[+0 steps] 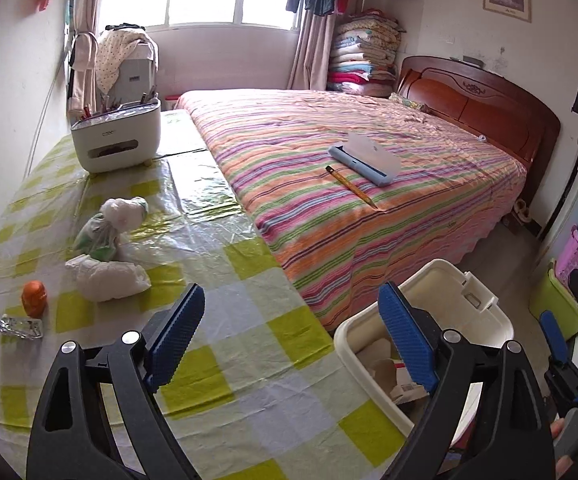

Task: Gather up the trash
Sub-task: 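Move both open tools back over the table toward the blister pack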

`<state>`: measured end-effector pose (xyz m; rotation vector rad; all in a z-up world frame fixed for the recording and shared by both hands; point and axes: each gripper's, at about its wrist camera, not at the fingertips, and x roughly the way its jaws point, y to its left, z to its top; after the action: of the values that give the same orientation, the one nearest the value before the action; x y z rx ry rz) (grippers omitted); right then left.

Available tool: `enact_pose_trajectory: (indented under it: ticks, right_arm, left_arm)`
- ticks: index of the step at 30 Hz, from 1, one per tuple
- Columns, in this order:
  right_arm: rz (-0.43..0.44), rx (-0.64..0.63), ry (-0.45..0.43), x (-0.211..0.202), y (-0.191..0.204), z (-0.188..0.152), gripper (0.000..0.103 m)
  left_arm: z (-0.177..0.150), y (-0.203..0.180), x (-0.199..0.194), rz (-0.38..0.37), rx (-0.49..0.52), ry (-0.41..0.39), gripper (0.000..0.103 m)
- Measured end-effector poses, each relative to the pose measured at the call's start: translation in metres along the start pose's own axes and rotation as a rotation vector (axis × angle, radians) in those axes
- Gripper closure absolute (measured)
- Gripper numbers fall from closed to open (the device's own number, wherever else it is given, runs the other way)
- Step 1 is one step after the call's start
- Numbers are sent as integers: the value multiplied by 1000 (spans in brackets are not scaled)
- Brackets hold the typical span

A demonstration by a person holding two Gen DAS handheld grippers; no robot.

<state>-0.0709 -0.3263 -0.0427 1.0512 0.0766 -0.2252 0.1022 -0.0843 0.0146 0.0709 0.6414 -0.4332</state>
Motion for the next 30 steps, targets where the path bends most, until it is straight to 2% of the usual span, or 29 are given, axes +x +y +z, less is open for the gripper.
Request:
enact_pose_trajectory:
  ticks: [3,7,9,11,16,25,30]
  right_arm:
    - [-1,-31,9,2,9,-6,34]
    - [4,-86,32,7,25,-18,34]
    - [6,-118,46,10,33,-24,34]
    - [7,-149,53,13,42,-30,34]
    - [-4,-212,82,20,59,-45,33]
    - [-6,-294,141,35,85,-69,33]
    - [-11,-331,189,50,95,-83,32]
  left_arm:
    - [-9,33,-22,93,34,-50,15]
    - [-20,75,-46,186,59,-77,14]
    - [-24,96,-54,224,39,-92,11]
    - [-29,118,-58,255,-22,-109,10]
    - [-40,172,-63,232,-206,-74,10]
    - [-68,239,-87,324,-300,-81,10]
    - [-82,273,-92,304,-408,-50,10]
